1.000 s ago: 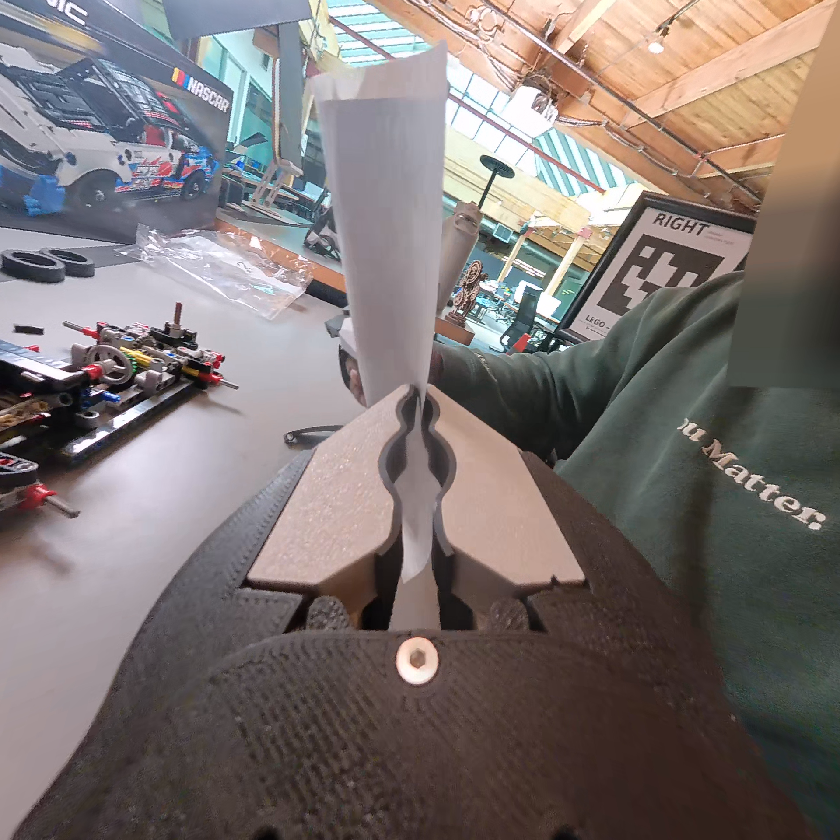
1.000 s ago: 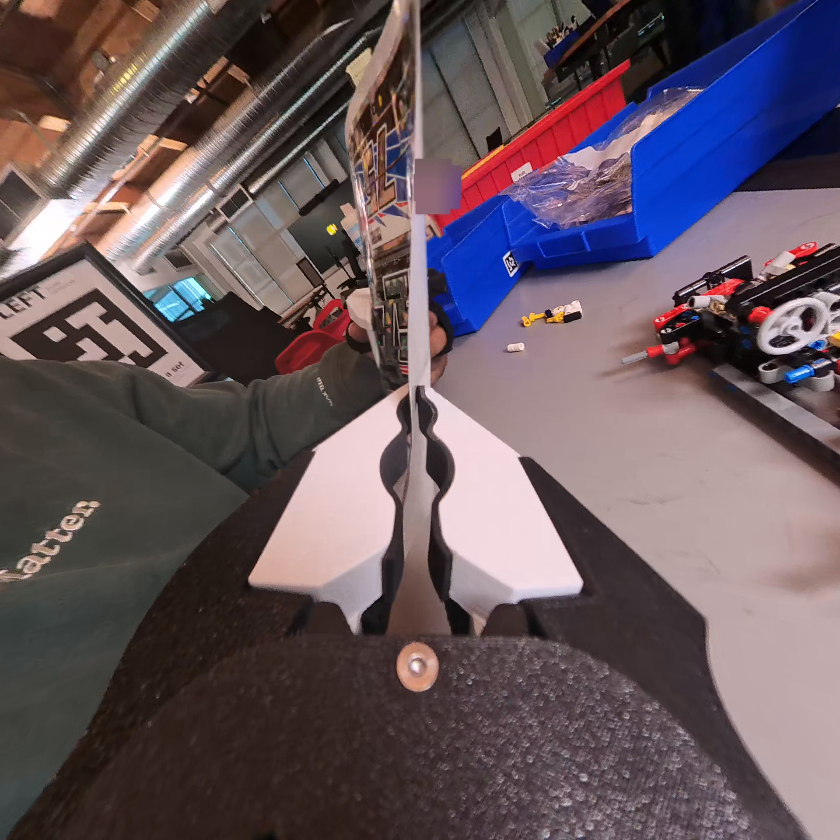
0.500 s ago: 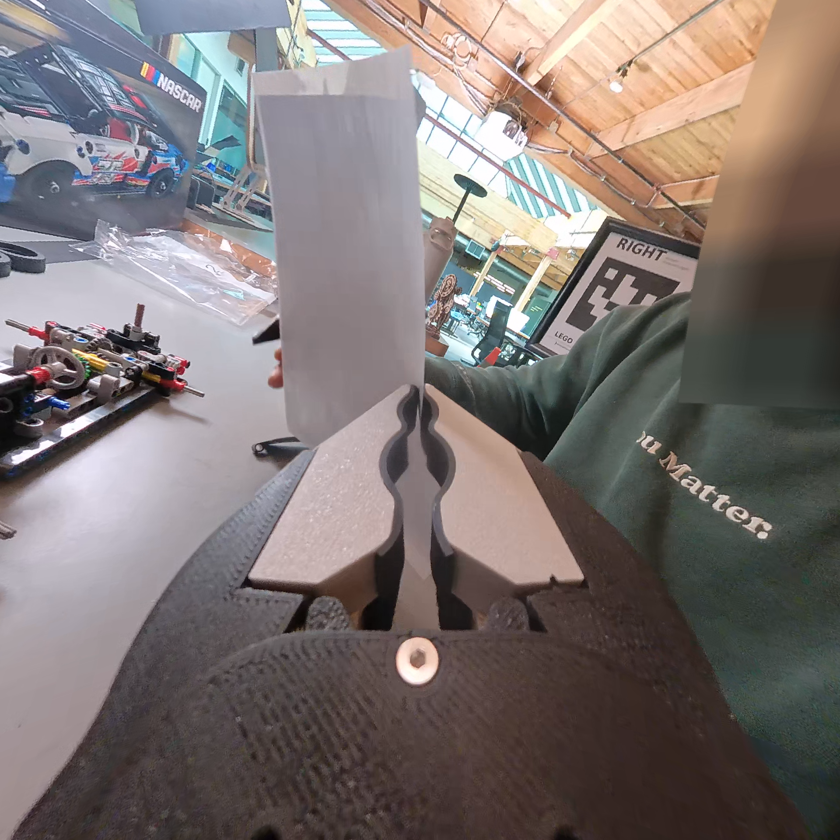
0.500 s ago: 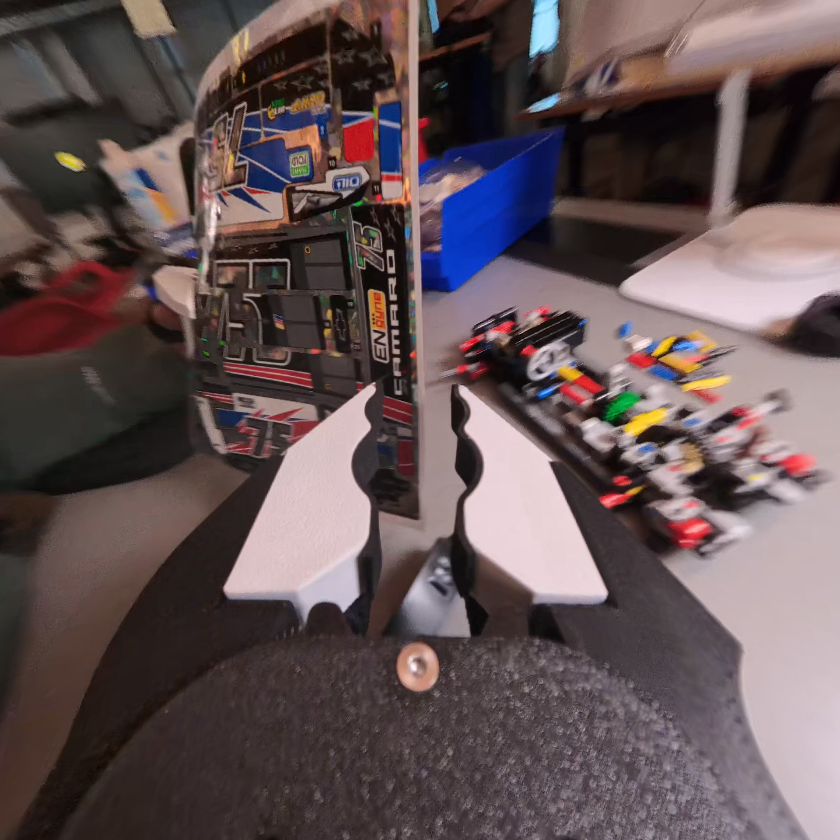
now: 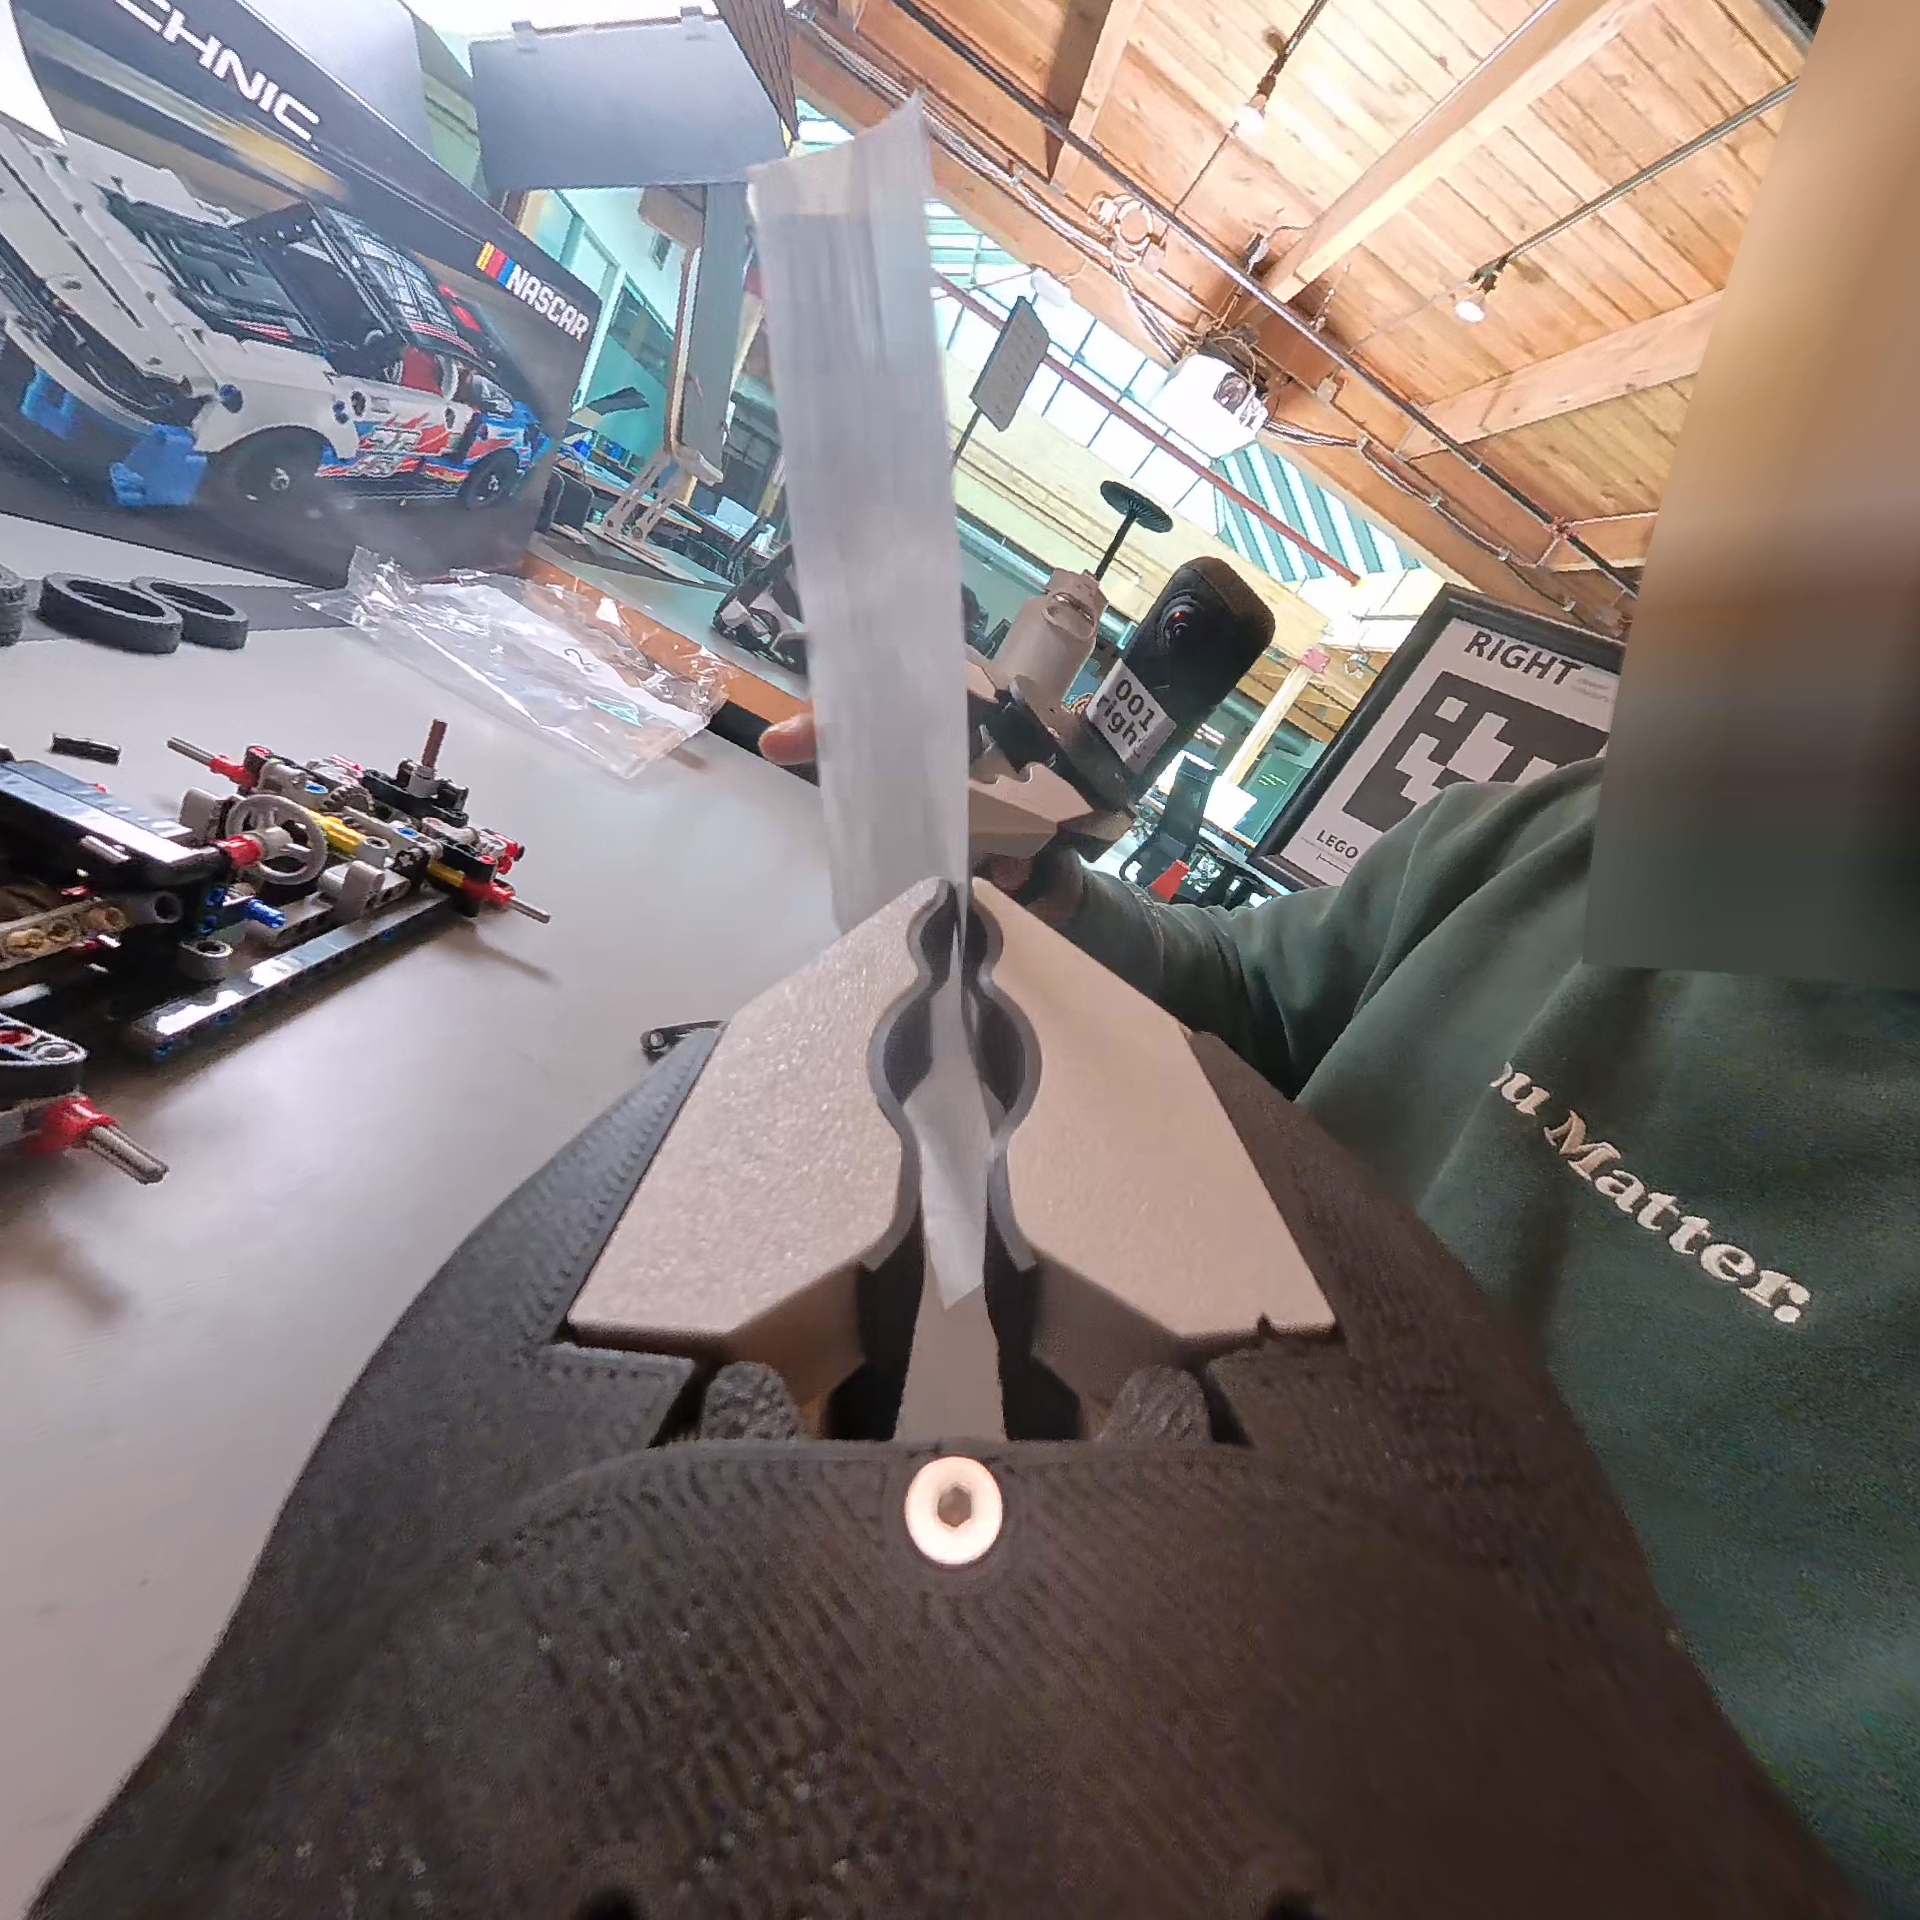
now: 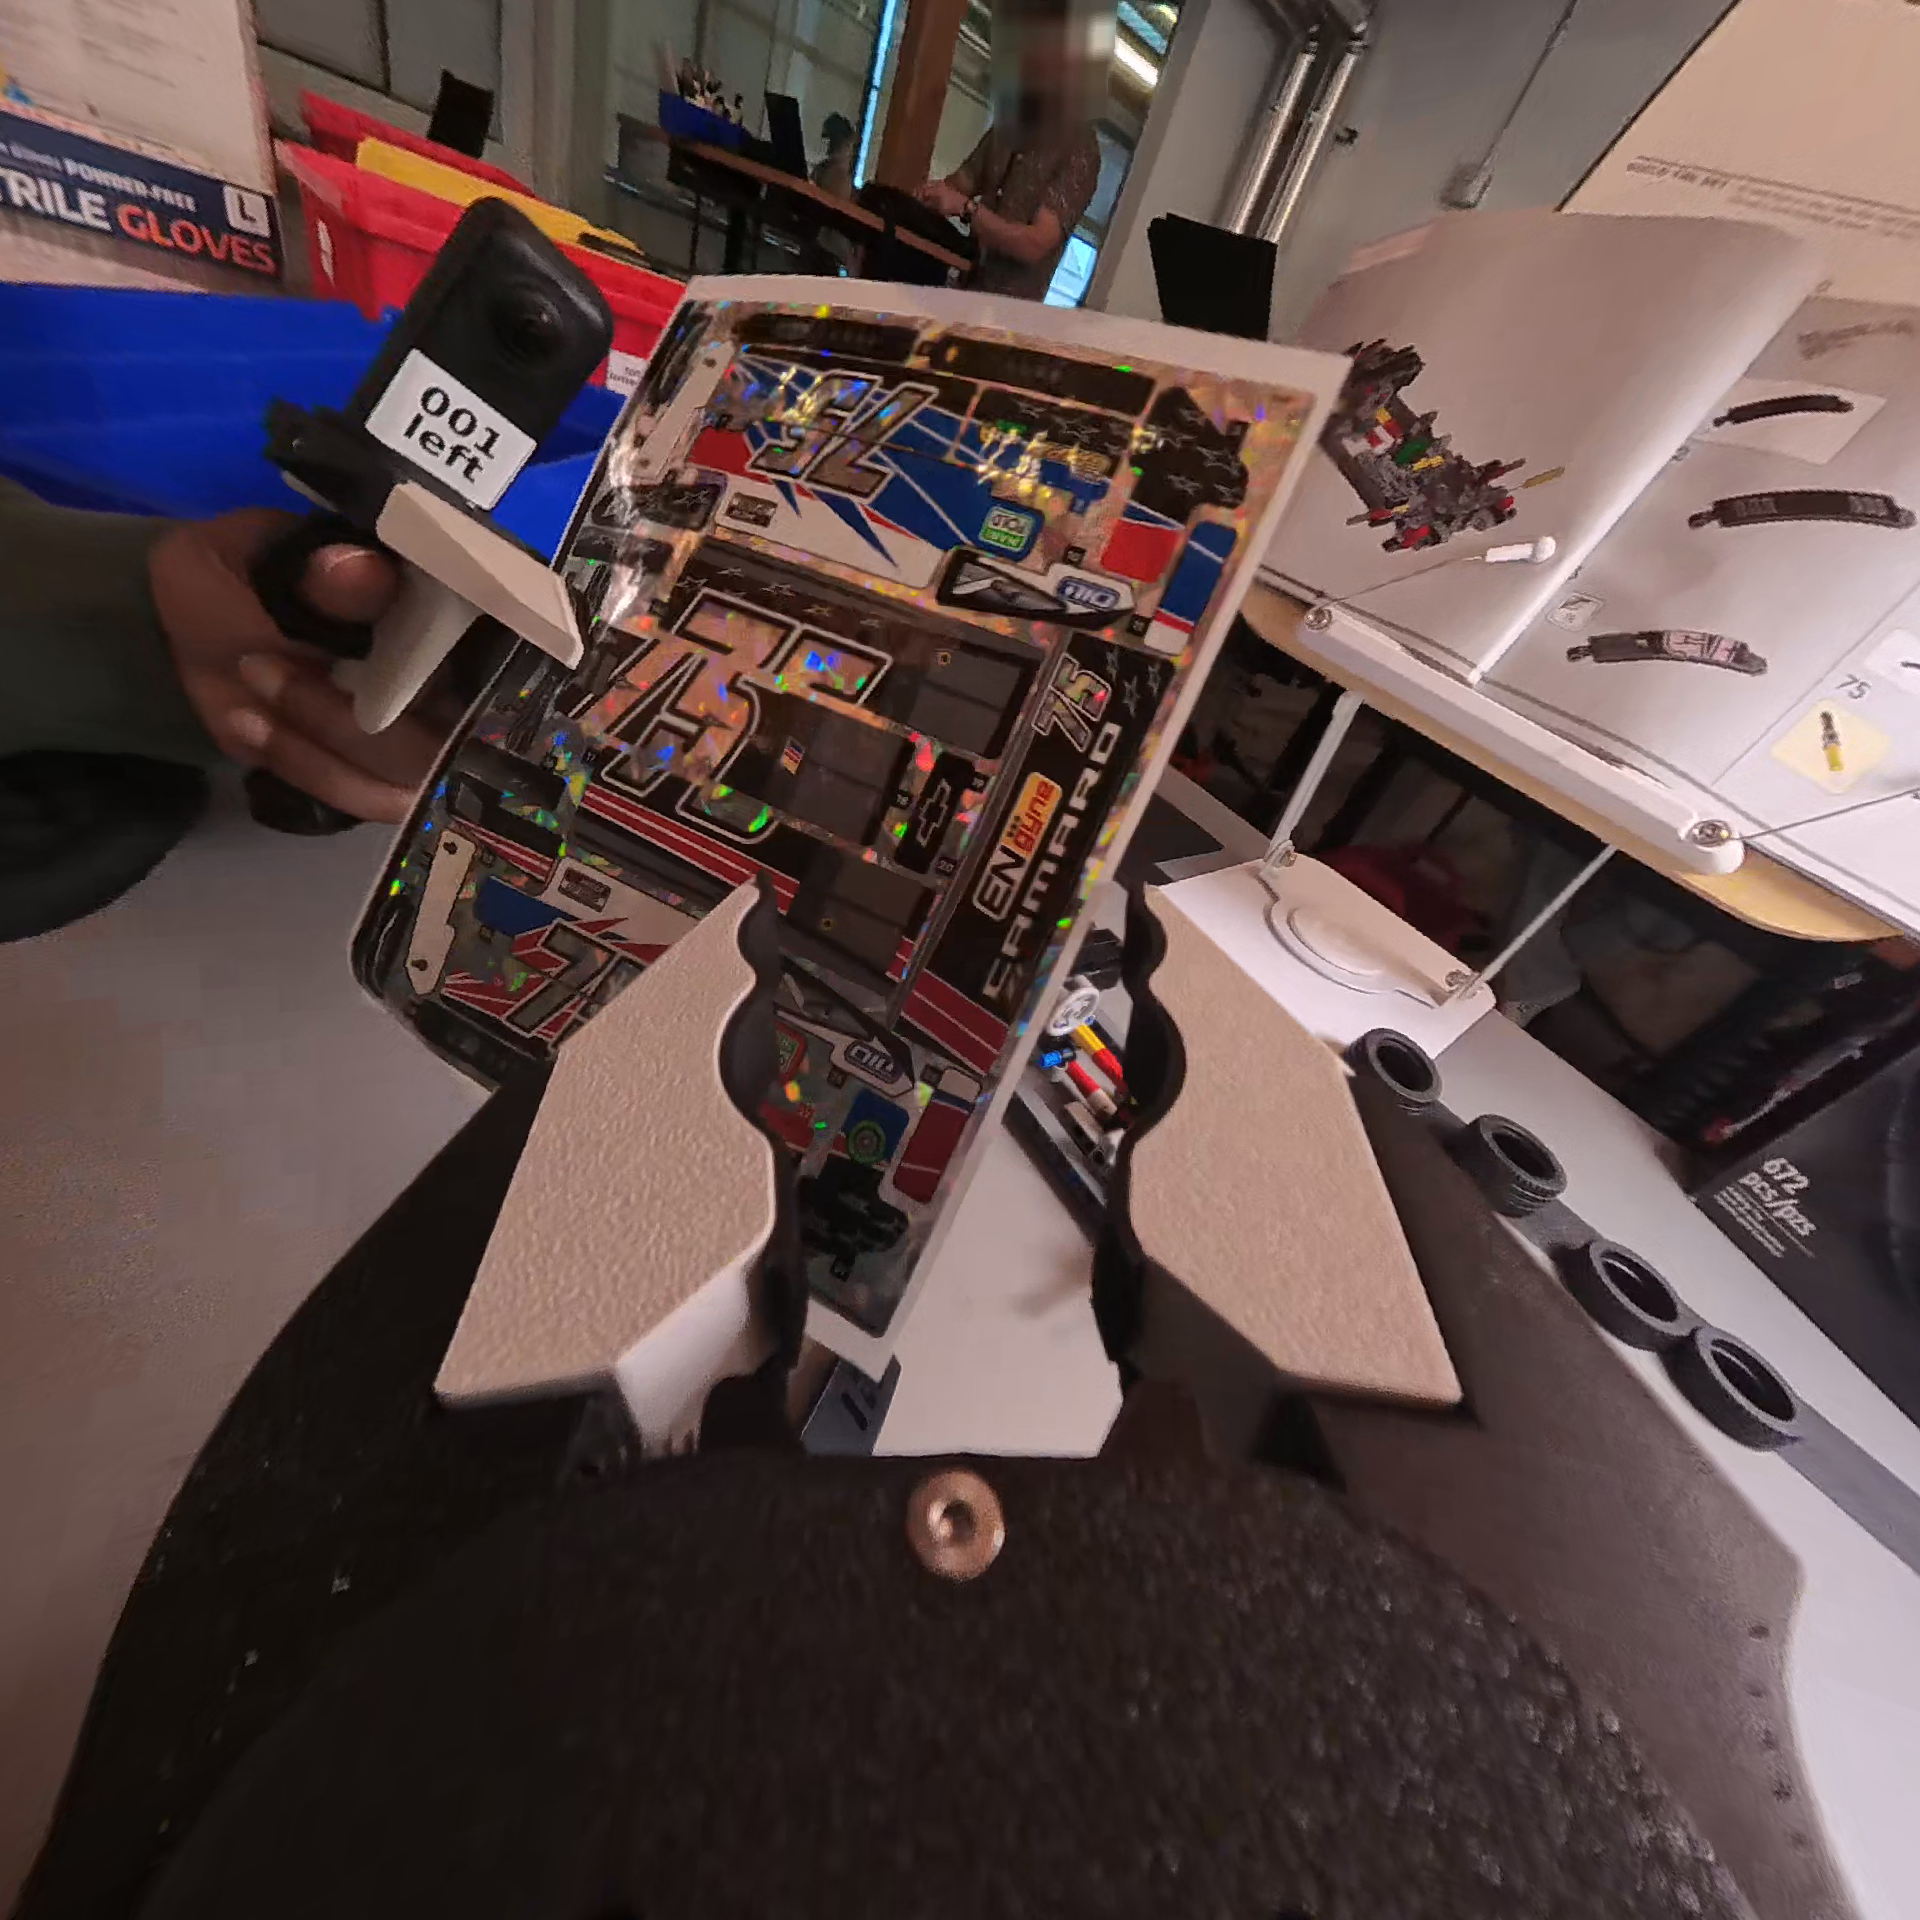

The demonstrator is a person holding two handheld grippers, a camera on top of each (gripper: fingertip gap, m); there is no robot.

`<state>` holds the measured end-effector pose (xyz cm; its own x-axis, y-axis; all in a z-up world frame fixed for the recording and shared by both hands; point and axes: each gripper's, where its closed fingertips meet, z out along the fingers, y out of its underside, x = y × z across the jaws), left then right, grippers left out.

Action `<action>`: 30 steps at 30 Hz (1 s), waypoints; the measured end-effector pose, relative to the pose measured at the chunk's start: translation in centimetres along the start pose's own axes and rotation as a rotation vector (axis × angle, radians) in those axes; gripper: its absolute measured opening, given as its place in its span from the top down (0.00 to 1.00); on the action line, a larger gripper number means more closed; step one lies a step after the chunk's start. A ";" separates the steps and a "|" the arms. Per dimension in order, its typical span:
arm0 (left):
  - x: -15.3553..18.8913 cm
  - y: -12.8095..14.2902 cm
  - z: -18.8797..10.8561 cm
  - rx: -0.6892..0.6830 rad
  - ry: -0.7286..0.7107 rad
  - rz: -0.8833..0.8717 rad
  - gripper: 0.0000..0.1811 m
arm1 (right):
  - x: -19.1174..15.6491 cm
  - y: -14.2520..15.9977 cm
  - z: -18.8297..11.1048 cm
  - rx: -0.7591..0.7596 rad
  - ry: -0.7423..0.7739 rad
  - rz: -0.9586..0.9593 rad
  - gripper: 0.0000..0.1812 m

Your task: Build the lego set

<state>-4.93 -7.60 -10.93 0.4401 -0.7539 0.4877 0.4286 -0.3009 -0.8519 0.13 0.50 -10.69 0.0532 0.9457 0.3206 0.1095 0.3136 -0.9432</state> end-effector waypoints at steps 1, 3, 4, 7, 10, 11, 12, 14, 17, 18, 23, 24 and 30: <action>-0.1 0.0 0.0 0.001 -0.008 -0.002 1.00 | 0.3 -0.1 -0.1 0.004 0.015 -0.001 0.65; -0.5 -0.1 -0.1 0.006 -0.026 -0.005 1.00 | 1.0 -0.2 -0.3 0.005 0.053 -0.014 0.64; -0.6 -0.2 -0.1 0.013 -0.036 -0.005 1.00 | 1.3 -0.3 -0.3 0.004 0.070 -0.014 0.64; -1.1 -0.5 -0.1 0.035 -0.071 -0.010 1.00 | 2.5 -0.6 -0.1 0.005 0.101 -0.003 0.63; -1.9 -0.3 -0.1 0.027 -0.127 0.007 1.00 | 1.6 -1.1 1.0 -0.017 0.005 0.029 0.65; -2.0 -0.2 0.0 0.022 -0.142 0.017 1.00 | 0.7 -1.1 1.7 -0.040 -0.049 0.041 0.65; -2.1 -0.1 0.0 0.015 -0.152 0.028 1.00 | -0.4 -1.1 2.4 -0.059 -0.107 0.057 0.65; -2.1 0.1 0.1 0.003 -0.157 0.048 1.00 | -3.0 -1.1 3.8 -0.066 -0.217 0.101 0.65; -1.7 0.4 0.4 -0.018 -0.149 0.078 1.00 | -5.7 -0.6 5.3 -0.076 -0.322 0.153 0.62; -1.5 0.6 0.5 -0.026 -0.143 0.089 1.00 | -6.3 -0.4 5.5 -0.077 -0.347 0.165 0.62; -1.0 1.1 0.8 -0.057 -0.115 0.101 1.00 | -7.0 0.3 5.5 -0.073 -0.366 0.167 0.61; -1.0 1.2 0.9 -0.062 -0.112 0.101 1.00 | -7.1 0.4 5.4 -0.072 -0.367 0.172 0.61; -1.3 2.1 1.0 -0.118 -0.125 0.131 1.00 | -7.4 0.4 5.2 -0.064 -0.379 0.188 0.65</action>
<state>-3.75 -6.67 -13.18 0.5837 -0.7148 0.3852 0.2689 -0.2774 -0.9223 -5.38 -5.87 -13.92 -0.2895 0.9541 0.0772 0.1950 0.1377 -0.9711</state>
